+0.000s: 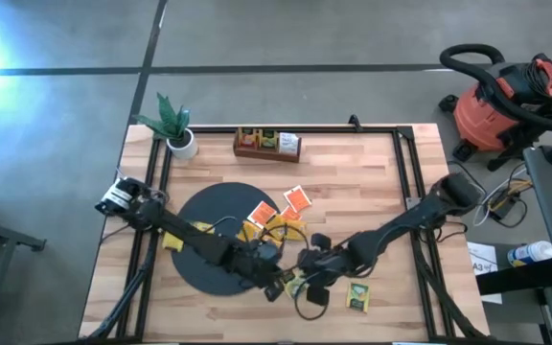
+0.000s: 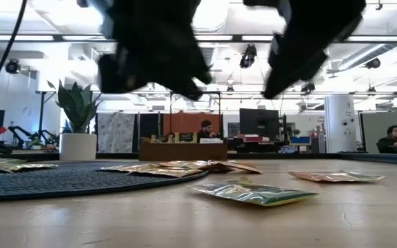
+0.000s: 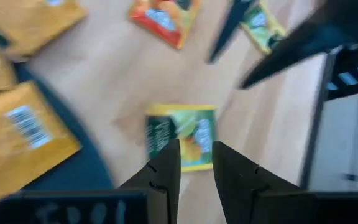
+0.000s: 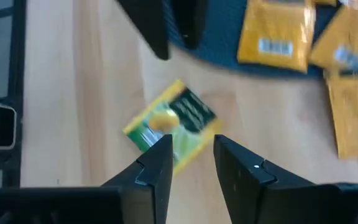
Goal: Pick & Place Tea
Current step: Put the yellow tea bag into the middle section of the wooden organizer
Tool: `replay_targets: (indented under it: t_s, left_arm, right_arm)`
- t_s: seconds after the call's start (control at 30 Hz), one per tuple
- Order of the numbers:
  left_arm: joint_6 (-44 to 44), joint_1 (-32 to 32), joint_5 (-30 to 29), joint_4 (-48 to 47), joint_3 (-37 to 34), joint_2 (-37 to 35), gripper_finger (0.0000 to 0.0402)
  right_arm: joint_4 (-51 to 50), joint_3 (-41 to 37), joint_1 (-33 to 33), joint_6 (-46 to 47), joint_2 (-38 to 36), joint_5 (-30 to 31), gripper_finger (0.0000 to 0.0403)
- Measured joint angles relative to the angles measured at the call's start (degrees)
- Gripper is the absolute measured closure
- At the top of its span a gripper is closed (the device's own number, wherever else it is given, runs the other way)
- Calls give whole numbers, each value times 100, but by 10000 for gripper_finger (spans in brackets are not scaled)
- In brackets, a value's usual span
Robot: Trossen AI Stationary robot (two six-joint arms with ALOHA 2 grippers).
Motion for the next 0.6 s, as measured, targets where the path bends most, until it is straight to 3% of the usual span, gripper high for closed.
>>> replay_targets:
  t_s: [0.27, 0.6]
  left_arm:
    - [-348, 14, 450, 799, 0, 545, 314]
    - [-1169, -30, 603, 1297, 1, 1192, 314]
  right_arm:
    - [1155, -925, -173, 384, -85, -488, 287]
    - [1896, -1271, -335, -310, -17, -661, 273]
